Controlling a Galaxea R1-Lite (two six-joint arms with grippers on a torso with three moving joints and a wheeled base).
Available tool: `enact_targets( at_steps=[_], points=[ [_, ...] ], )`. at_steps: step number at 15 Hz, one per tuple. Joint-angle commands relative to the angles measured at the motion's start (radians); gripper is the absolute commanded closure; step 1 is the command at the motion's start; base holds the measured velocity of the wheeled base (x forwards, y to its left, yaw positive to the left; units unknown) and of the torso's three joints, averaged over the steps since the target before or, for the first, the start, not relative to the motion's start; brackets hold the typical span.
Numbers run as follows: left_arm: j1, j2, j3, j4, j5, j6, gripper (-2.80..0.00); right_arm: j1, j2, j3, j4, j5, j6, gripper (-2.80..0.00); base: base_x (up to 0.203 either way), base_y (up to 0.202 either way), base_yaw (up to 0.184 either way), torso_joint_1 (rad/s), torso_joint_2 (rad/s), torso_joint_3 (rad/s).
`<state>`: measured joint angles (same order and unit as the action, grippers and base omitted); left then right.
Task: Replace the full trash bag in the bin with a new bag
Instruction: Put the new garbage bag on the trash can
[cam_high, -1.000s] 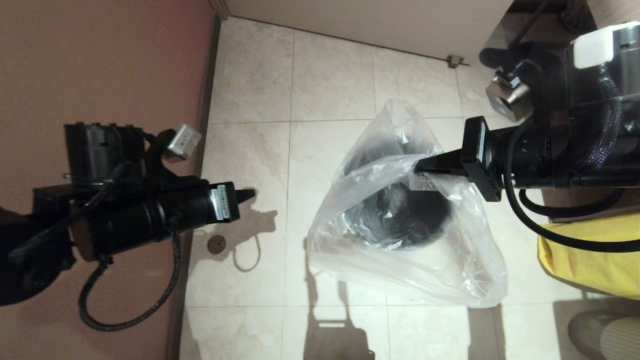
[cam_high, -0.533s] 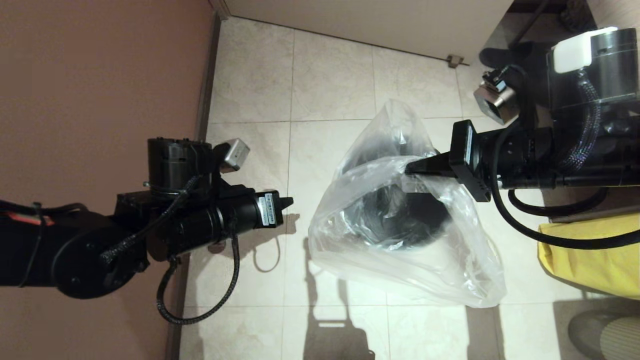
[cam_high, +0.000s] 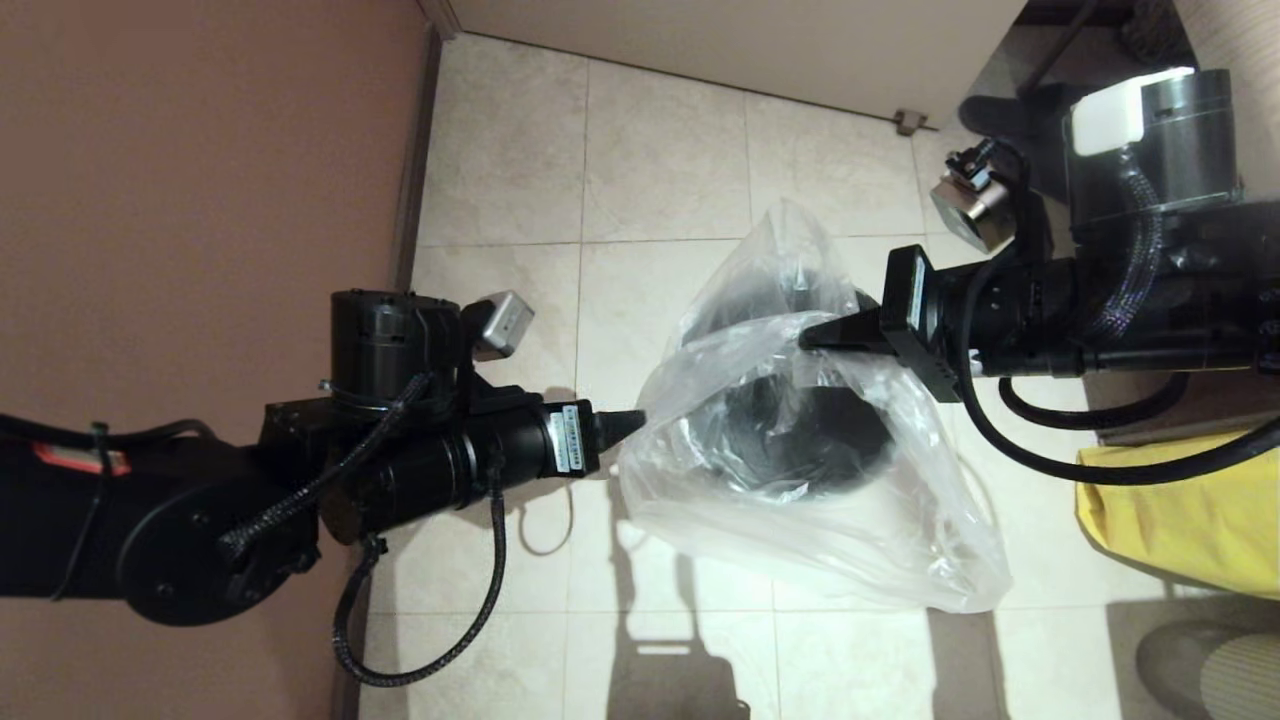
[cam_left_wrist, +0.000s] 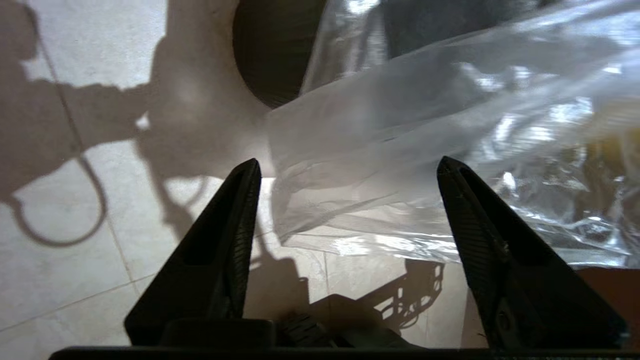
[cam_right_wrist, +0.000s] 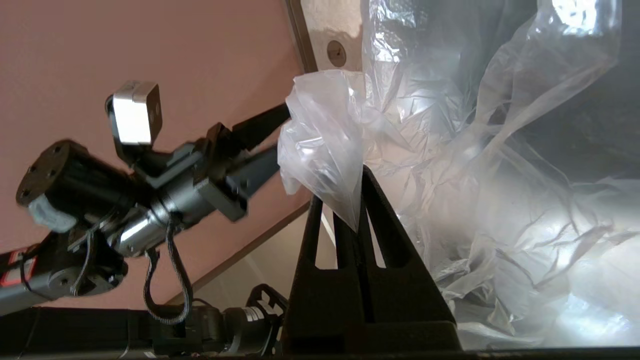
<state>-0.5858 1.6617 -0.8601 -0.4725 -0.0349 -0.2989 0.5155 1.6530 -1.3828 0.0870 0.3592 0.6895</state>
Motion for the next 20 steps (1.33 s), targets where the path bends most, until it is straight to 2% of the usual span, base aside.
enact_targets(
  at_steps=[1, 5, 8, 11, 15, 16, 20],
  points=[
    [-0.027, -0.006, 0.004, -0.014, 0.001, -0.007, -2.80, 0.001, 0.017, -0.009, -0.001, 0.002, 0.004, 0.00, 0.000, 0.000, 0.000, 0.000, 0.00, 0.000],
    [-0.087, -0.006, 0.056, -0.061, 0.004, -0.020, -2.80, -0.001, 0.029, -0.033, 0.001, 0.003, 0.004, 0.00, 0.000, 0.000, 0.000, 0.000, 0.00, 0.000],
    [-0.076, 0.058, 0.058, -0.097, 0.026, -0.014, -2.80, 0.001, 0.034, -0.041, 0.002, 0.003, 0.005, 0.00, 0.000, 0.000, 0.000, 0.000, 0.00, 0.000],
    [-0.037, 0.133, 0.060, -0.202, 0.048, 0.041, -2.80, 0.000, 0.033, -0.048, 0.004, 0.003, 0.005, 0.00, 0.000, 0.000, 0.000, 0.000, 0.00, 0.000],
    [-0.025, 0.182, 0.056, -0.215, 0.049, 0.049, -2.80, 0.000, 0.031, -0.075, 0.009, 0.004, 0.007, 0.00, 0.000, 0.000, 0.000, 0.000, 0.00, 0.000],
    [-0.023, 0.193, 0.051, -0.217, 0.047, 0.066, 0.00, 0.000, 0.031, -0.079, 0.014, 0.004, 0.007, 0.00, 0.000, 0.000, 0.000, 0.000, 0.00, 0.000],
    [-0.012, 0.235, -0.001, -0.270, 0.047, 0.074, 0.00, 0.000, 0.027, -0.086, 0.030, 0.004, 0.008, 0.00, 0.000, 0.000, 0.000, 0.000, 0.00, 0.000]
  ],
)
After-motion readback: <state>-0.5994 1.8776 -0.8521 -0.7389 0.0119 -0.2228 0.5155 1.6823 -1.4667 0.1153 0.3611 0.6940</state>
